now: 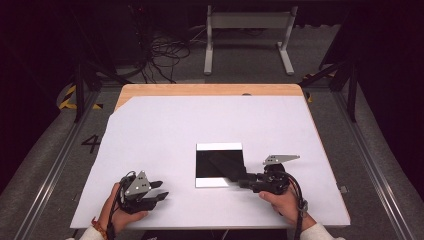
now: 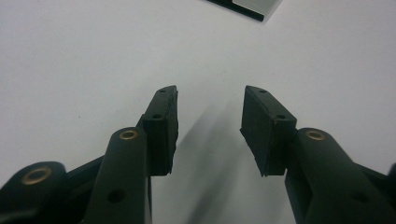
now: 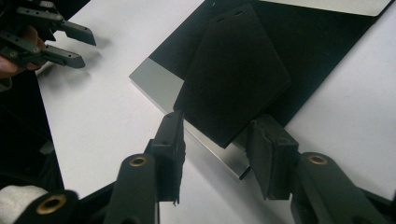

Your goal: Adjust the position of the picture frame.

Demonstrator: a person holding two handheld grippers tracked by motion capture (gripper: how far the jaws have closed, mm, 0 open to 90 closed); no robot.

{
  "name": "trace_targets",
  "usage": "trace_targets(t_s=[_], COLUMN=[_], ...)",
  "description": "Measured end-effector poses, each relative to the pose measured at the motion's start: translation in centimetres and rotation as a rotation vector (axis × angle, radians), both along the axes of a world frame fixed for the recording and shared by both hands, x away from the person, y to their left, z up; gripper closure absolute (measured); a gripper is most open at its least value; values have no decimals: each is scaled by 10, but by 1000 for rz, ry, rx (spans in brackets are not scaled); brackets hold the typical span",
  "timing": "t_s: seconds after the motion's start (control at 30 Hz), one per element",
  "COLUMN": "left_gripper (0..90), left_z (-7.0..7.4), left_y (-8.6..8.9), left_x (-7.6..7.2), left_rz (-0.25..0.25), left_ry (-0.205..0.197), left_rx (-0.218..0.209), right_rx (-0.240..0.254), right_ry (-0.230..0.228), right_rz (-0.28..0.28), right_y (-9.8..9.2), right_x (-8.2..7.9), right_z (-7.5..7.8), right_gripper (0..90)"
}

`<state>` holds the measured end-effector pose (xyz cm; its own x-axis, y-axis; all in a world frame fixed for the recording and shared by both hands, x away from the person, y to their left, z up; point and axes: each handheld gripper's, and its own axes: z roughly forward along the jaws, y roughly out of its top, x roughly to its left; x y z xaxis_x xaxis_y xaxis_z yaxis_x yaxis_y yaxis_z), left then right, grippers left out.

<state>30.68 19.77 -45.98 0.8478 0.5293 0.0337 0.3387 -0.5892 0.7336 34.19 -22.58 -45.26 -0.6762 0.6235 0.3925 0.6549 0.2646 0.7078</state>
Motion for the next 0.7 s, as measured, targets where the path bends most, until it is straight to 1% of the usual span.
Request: trace_targets(t_s=[0.07, 0.1, 0.17, 0.23, 0.37, 0.53, 0.7], left_gripper=[560, 560, 560, 560, 560, 560, 554], left_z=[0, 0, 0, 1, 0, 0, 1], left_y=[0, 0, 0, -1, -3, -6, -10], left_x=[0, 0, 0, 0, 0, 1, 3], left_rz=[3, 3, 0, 1, -4, -14, -18], left_ry=[-2, -2, -3, -4, -4, -3, -6], left_rx=[-7, -7, -7, -5, -6, -3, -1], right_rx=[20, 22, 24, 35, 38, 35, 45], right_ry=[15, 20, 18, 20, 28, 27, 28], right_rz=[-2, -3, -4, -7, -10, -10, -13], right_y=[0, 1, 2, 2, 4, 5, 6], right_x=[2, 3, 4, 4, 6, 7, 9], right_z=[-2, -3, -2, -2, -2, -3, 0], right_gripper=[593, 586, 581, 574, 550, 528, 514])
